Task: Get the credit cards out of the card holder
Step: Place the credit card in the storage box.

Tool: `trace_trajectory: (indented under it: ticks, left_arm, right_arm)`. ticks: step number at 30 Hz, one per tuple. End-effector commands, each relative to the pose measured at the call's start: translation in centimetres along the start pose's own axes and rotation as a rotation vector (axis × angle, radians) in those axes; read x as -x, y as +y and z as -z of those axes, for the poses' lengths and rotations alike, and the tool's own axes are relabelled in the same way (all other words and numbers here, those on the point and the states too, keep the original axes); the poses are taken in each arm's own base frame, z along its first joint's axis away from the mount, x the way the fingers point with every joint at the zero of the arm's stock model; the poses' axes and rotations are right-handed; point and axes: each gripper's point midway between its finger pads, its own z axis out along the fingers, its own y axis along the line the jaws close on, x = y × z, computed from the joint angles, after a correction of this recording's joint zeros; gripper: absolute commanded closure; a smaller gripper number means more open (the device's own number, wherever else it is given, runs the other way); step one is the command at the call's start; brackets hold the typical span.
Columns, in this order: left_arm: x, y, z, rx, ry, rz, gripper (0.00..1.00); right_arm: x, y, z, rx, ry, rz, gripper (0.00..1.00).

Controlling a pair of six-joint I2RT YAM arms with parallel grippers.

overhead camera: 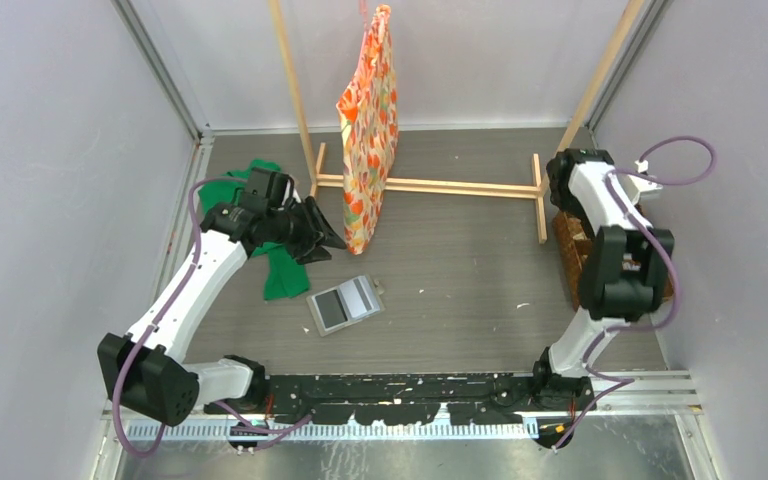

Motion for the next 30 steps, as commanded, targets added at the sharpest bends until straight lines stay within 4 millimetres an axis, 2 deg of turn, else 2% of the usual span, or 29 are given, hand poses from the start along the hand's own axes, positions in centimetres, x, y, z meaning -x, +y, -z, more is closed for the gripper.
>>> trace_trajectory:
  ticks: [1,8,12,16,20,23,30]
  left_arm:
    - [0.5,-1.5,1.0,-0.048,-0.007,-0.044,0.55]
    - [0.0,-0.7,0.4,-0.042,0.004,-0.024,0.55]
    - [-0.1,-0.7,0.2,-0.040,0.020,-0.023,0.56]
    - [-0.1,-0.6,0.2,-0.033,0.023,-0.027,0.56]
    - [-0.3,-0.4,-0.2,-0.031,0.037,-0.021,0.56]
    - [-0.5,-0.3,-0.5,-0.039,0.052,-0.012,0.57]
    - [-0.6,-0.4,-0.4,-0.042,0.052,-0.014,0.58]
  right_arm:
    - [-0.8,-1.4,0.0,-0.194,0.094,-0.104,1.00]
    - [-1.6,-1.9,-1.0,-0.281,0.173,-0.380,0.99]
    - [-1.2,-2.5,-0.8,-0.287,0.190,-0.520,0.99]
    - [-0.6,-3.8,-1.1,-0.309,0.181,-0.651,0.99]
    - [-1.3,-6.0,-2.2,-0.399,0.215,-0.791,0.99]
    - [-2.2,-6.5,-2.6,-0.432,0.238,-0.857,0.99]
    - [-3.5,-7.0,-3.6,-0.507,0.238,-0.877,0.99]
